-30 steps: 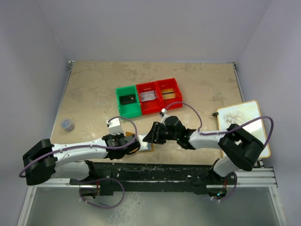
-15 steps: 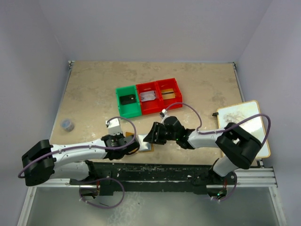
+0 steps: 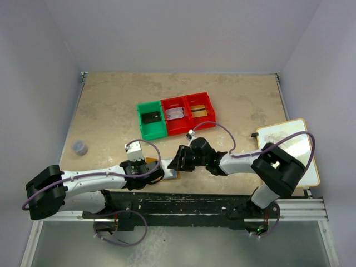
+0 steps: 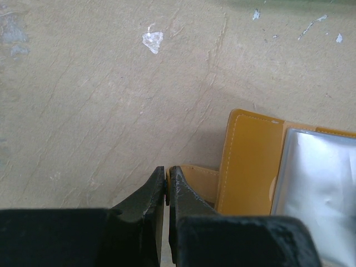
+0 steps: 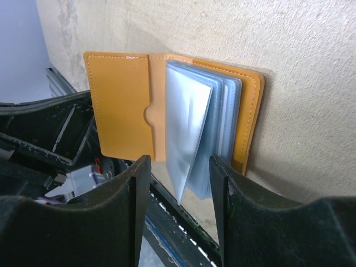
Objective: Take the credit cards out of the card holder
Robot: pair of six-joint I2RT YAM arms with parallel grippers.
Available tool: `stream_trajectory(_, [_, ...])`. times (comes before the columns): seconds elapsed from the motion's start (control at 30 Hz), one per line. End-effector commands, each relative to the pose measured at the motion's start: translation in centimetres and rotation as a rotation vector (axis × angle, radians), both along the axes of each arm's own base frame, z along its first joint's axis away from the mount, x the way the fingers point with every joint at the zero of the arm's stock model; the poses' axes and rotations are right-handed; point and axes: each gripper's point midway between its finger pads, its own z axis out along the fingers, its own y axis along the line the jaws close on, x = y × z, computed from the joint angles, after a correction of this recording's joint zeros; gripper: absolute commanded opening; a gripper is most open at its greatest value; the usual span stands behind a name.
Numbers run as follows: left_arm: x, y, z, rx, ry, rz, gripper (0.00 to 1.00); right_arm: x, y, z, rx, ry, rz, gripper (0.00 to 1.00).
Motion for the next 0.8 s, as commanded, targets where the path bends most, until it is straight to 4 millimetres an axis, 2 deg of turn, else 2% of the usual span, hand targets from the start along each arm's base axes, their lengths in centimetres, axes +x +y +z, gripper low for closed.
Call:
stream_trajectory(0.0, [0.2, -0.1, -0.2, 0.003, -0.007, -0.004, 0.0, 1.2, 0.6, 2.1, -0.012, -0.057, -0.029, 0.5])
stream_trajectory(0.13, [0.2, 0.0, -0.2, 0.007, -0.006, -0.005, 0.0, 1.2, 0.6, 2.6, -0.008, -0.063, -0.022, 0.51])
stream_trajectory(0.4, [0.2, -0.1, -0.1, 0.006, -0.009, -0.005, 0.0, 0.9, 0.4, 2.2, -0.023, -0.053, -0.034, 0.51])
stream_trajectory(0.57, [0.2, 0.1, -0.1, 0.007, -0.009, -0.003, 0.0, 0.4, 1.6, 3.1, 0.046, -0.073, 0.02, 0.5])
stream_trajectory(0.77, [0.1, 0.2, -0.2, 0.011, -0.008, -0.003, 0.0, 0.2, 2.2, 2.0, 0.019, -0.044, 0.037, 0.5])
